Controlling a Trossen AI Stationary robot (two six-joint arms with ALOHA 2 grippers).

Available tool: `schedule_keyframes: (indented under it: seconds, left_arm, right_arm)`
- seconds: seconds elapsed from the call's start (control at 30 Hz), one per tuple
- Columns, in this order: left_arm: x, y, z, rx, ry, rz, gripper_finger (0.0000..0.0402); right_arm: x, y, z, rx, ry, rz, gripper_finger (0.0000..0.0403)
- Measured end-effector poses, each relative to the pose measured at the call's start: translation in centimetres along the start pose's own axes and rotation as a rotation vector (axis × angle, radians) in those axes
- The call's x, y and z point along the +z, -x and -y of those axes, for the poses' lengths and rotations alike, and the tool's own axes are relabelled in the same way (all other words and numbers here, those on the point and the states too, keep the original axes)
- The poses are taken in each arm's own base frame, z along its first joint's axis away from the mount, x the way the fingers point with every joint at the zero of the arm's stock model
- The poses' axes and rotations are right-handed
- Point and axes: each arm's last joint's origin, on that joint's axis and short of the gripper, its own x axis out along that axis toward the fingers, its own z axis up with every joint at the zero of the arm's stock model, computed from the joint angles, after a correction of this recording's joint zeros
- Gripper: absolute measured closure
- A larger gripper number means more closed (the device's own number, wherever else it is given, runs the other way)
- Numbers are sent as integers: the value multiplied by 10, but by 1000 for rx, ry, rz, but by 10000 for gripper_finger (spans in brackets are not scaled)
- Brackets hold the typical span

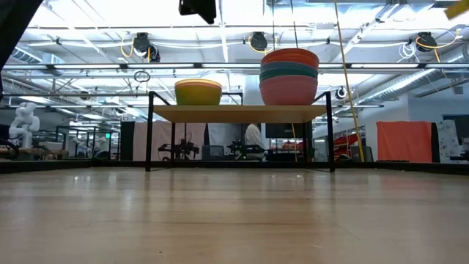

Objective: Place and stack bowls onto a shelf
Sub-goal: Stack the light orange bowl on top of the light yellow bowl on the shelf

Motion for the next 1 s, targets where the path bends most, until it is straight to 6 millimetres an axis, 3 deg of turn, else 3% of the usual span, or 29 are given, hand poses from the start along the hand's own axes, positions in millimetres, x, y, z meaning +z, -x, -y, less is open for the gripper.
schedule_keyframes:
  seconds: [0.27,0.47,0.53,0.8,1.0]
  left_arm:
    - [-2,0,7,-8,-24,-2,321]
    - [-2,0,7,-7,-46,-3,321]
    - [-2,0,7,-7,-48,-2,321]
    - [-2,0,7,-7,-49,-3,321]
    - [-5,4,12,-15,-176,7,321]
  right_arm:
    - [-13,-20,23,51,-72,11,313]
    - [-14,-19,23,78,38,43,388]
    - [-13,-17,23,80,43,52,395]
    - [-10,4,44,-55,-38,128,401]
    - [-5,36,69,-243,-175,335,402]
